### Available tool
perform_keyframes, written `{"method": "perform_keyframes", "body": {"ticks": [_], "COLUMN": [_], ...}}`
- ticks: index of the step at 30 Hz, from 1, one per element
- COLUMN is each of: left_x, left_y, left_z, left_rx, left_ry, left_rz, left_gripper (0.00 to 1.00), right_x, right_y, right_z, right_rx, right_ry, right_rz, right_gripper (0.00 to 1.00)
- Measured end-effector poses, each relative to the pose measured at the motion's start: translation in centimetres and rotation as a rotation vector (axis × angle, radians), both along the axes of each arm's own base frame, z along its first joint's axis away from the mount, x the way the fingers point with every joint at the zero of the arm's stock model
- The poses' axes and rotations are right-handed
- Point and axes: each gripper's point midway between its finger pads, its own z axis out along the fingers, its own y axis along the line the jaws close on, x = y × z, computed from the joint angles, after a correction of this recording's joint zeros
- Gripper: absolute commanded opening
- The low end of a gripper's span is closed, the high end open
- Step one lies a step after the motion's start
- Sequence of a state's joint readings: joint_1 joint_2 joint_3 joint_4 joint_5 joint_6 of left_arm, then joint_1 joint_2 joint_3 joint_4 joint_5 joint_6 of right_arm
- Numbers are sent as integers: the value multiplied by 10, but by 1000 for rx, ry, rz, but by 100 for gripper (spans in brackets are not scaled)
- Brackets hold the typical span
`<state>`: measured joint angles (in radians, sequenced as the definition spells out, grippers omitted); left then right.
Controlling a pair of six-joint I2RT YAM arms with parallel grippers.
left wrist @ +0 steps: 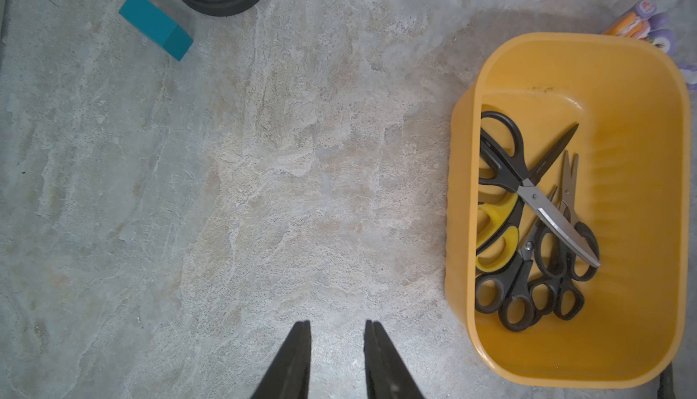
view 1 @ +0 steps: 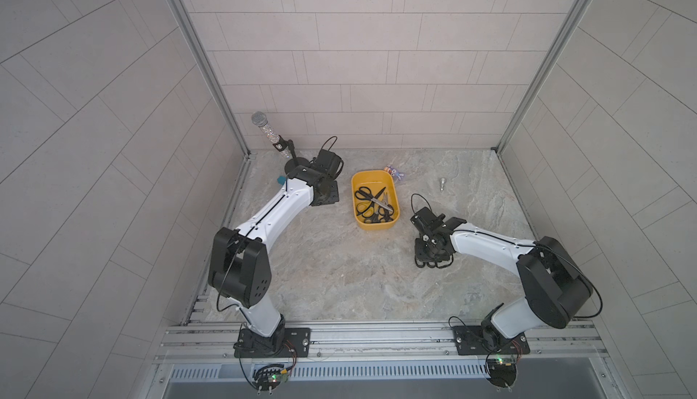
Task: Take the scissors out of the storage box
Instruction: Place the scissors at the center of the board.
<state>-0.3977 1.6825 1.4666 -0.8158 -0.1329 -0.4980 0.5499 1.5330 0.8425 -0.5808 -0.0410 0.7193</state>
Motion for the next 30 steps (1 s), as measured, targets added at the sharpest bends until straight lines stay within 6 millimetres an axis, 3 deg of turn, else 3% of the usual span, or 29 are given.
{"method": "perform_keyframes", "body": {"ticks": [3, 7, 12, 19, 24, 30], "left_x": [-1, -1, -1, -1, -1, -1], "left_y": [0, 1, 1, 2, 2, -1], "left_z": [-1, -1, 0, -1, -1, -1], "left_rx": [2, 5, 7, 8, 8, 12], "left_ry": [4, 4, 3, 3, 3, 3], "left_rz": [0, 1, 2, 3, 3, -18], "left_gripper": [31, 31, 31, 31, 31, 31], "right_x": [1, 0, 0, -3, 7, 40], "right_y": [1, 0, 0, -3, -1, 11], "right_z": [-4, -9, -9, -6, 20, 84], "right_rx": [0, -4, -3, -21, -17, 2], "right_ry": [1, 10, 9, 20, -30, -178], "right_rz": [-1, -2, -4, 4, 10, 44], "right_gripper": [0, 7, 27, 40, 41, 42]}}
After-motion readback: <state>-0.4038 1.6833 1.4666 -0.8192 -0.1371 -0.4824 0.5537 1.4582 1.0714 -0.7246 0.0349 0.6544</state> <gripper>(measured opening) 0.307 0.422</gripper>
